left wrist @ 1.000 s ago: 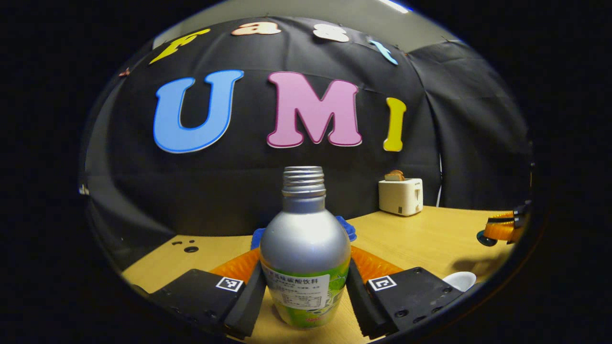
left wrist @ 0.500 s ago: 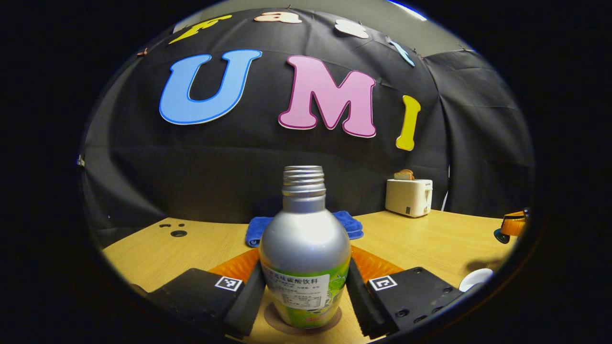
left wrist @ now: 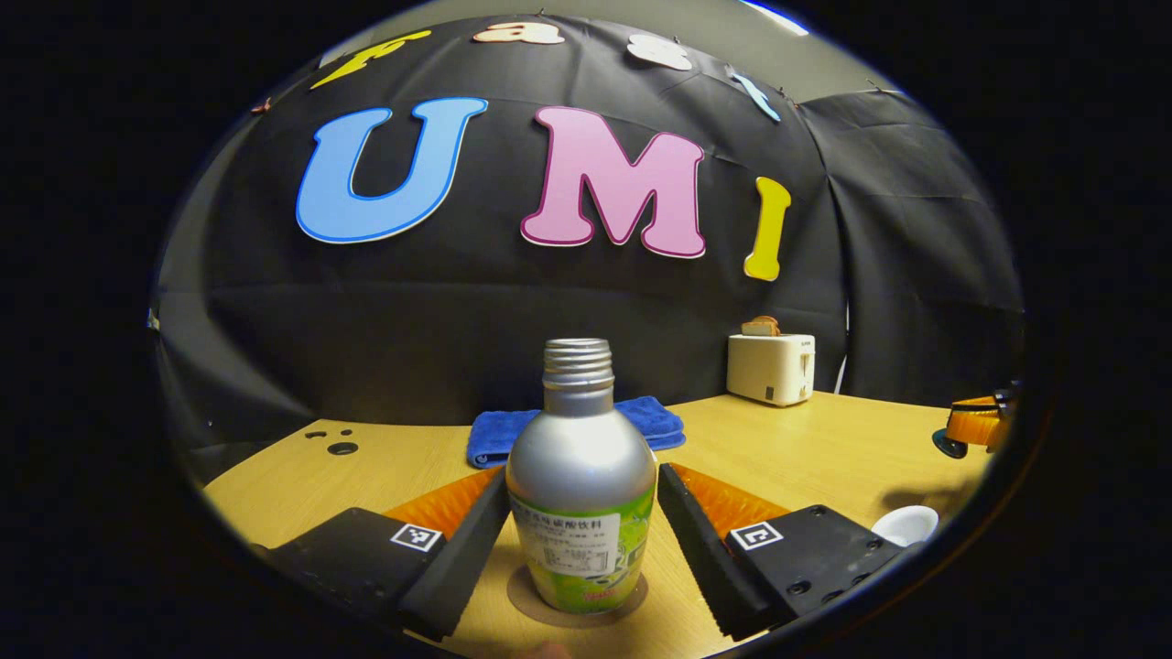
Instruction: Open the teacup lid with one hand, grasp the water bottle and pour water into the teacup with the other hand; after pouring, place the water bottle on the coaster and then close the teacup lid.
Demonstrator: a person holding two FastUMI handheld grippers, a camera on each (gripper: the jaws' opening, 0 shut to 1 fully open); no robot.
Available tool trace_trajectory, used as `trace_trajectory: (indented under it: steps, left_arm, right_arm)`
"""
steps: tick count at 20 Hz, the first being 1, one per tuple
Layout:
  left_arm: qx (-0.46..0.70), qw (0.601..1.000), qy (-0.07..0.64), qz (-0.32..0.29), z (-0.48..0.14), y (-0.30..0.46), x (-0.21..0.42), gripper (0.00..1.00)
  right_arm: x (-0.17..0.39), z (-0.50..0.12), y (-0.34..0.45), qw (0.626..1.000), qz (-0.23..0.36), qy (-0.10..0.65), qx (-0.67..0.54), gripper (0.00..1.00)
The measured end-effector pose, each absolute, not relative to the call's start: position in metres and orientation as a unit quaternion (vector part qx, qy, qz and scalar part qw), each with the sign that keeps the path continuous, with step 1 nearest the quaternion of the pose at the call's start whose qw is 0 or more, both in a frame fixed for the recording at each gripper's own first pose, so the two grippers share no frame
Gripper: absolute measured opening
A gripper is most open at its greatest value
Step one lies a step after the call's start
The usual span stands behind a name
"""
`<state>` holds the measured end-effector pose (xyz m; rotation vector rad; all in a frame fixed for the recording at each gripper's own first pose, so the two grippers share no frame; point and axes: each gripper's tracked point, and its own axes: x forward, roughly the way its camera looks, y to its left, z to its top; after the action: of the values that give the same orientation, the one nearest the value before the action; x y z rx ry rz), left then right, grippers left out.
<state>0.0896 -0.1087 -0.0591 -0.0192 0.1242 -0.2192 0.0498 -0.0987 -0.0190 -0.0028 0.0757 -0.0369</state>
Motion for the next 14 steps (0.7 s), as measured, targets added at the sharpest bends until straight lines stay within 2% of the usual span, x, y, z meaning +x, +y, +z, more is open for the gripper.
trace_trajectory:
  steps: [8, 13, 14]
  left_arm:
    - [-0.013, 0.994, 0.037, -0.103, -0.045, -0.09, -0.003, 0.98]
    - [-0.012, 0.993, 0.036, -0.109, -0.053, -0.09, -0.033, 0.99]
    - [-0.018, 0.993, 0.038, -0.114, -0.052, -0.089, -0.033, 0.96]
  right_arm:
    - [0.051, -0.018, -0.094, 0.999, -0.019, 0.038, -0.002, 0.25]
    - [0.05, -0.022, -0.036, 0.998, 0.043, 0.045, 0.007, 0.25]
    - [0.048, -0.022, -0.022, 0.997, 0.058, 0.05, 0.012, 0.25]
